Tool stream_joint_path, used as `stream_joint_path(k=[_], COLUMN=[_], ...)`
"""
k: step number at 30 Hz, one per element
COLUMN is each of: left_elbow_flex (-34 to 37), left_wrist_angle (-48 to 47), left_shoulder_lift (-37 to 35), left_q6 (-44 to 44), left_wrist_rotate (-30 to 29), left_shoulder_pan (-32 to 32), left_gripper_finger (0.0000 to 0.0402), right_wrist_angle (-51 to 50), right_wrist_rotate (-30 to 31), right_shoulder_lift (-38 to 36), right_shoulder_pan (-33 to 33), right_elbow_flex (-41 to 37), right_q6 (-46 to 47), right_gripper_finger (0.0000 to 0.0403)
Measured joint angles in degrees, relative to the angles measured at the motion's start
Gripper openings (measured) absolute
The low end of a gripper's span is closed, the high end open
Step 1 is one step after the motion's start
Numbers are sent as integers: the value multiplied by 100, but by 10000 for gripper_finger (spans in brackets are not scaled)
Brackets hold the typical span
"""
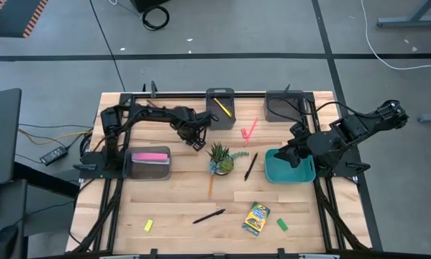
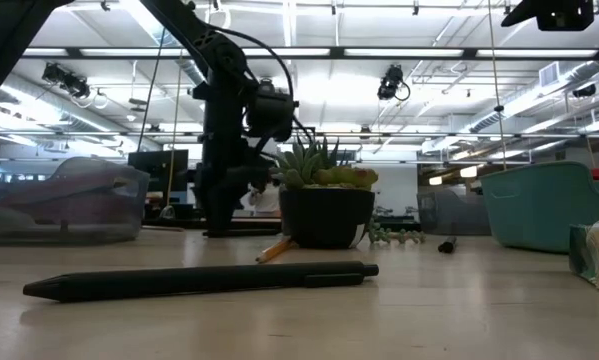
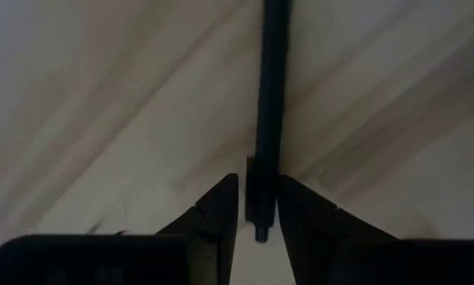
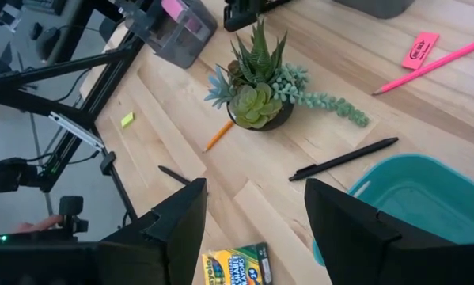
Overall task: Sort crayons/erasers/pens/pencils in bins
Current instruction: Put the left black pen into the left black bin
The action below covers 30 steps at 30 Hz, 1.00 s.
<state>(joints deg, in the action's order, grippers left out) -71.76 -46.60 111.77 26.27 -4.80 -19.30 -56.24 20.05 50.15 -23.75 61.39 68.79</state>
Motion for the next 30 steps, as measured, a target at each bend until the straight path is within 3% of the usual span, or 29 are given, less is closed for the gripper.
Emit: stream_joint_path(k=[19, 30], left_elbow_flex=[87, 77], left_wrist_angle=[83, 280], left_shoulder_lift=[-4, -39], left_q6=[487, 667], left_wrist_rotate=[-16, -35], left_shoulder_pan=[123, 464], left_gripper_finger=[92, 38], right_wrist_angle=[-88, -88], right_wrist_rotate=[-24, -22], right_shoulder_lift=[0, 0], right_shoulder_pan=[-2, -2], right_elbow_flex=[0, 0], right_q6=[-46, -50], right_gripper_finger=[222, 222])
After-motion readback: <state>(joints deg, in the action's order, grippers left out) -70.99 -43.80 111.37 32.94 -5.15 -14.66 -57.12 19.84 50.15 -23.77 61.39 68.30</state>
